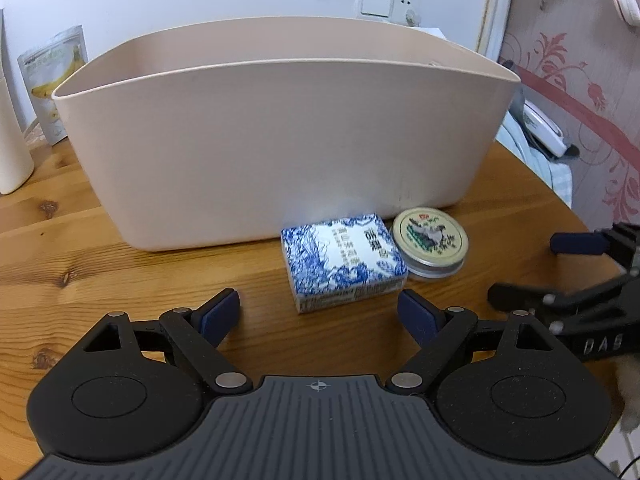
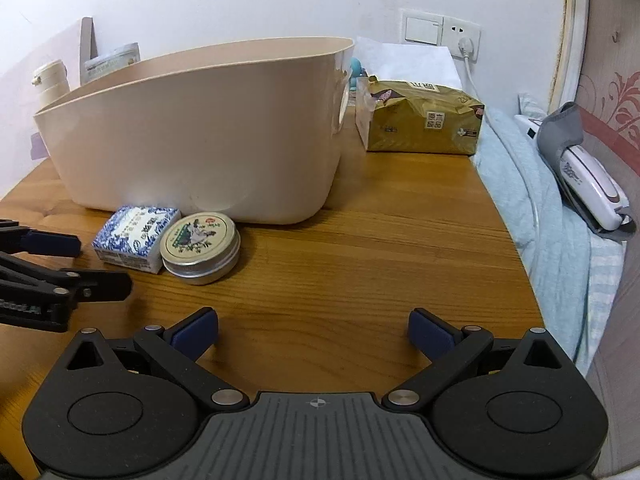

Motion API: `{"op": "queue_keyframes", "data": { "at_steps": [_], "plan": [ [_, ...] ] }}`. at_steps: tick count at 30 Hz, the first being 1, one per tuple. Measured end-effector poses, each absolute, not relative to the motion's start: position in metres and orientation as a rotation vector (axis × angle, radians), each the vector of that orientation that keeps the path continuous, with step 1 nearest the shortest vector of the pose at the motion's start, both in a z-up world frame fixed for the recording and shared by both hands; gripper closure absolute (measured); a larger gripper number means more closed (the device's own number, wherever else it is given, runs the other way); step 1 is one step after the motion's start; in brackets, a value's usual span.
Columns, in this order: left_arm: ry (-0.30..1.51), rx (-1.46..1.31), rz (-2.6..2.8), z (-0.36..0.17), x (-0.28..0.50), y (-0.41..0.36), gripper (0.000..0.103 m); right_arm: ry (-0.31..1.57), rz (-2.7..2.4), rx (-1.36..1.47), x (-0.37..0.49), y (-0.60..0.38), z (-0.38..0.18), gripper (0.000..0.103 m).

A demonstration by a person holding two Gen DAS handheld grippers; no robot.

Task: Organize objects
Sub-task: 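Approach the blue-and-white box with the left tool while the right tool approaches the round tin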

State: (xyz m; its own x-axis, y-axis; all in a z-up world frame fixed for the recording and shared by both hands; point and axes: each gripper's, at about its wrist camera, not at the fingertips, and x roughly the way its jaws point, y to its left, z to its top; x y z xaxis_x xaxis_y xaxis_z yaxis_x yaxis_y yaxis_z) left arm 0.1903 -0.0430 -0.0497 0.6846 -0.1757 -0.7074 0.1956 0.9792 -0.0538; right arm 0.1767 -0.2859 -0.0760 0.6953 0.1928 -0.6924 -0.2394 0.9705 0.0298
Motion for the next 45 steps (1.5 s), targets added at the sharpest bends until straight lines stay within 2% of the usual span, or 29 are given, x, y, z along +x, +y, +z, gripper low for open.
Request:
{"op": "queue_keyframes", "data": {
  "at_steps": [16, 45],
  "plan": [
    [0.768, 0.007, -0.202, -0.055, 0.203, -0.059, 0.009, 0.75, 0.305, -0.128, 0.19, -0.263, -0.078, 0.0],
    [0.786, -0.048, -0.215, -0.055, 0.215, -0.039, 0.008, 0.742, 0.321, -0.13, 0.201, -0.246, -0.08, 0.0]
  ]
}}
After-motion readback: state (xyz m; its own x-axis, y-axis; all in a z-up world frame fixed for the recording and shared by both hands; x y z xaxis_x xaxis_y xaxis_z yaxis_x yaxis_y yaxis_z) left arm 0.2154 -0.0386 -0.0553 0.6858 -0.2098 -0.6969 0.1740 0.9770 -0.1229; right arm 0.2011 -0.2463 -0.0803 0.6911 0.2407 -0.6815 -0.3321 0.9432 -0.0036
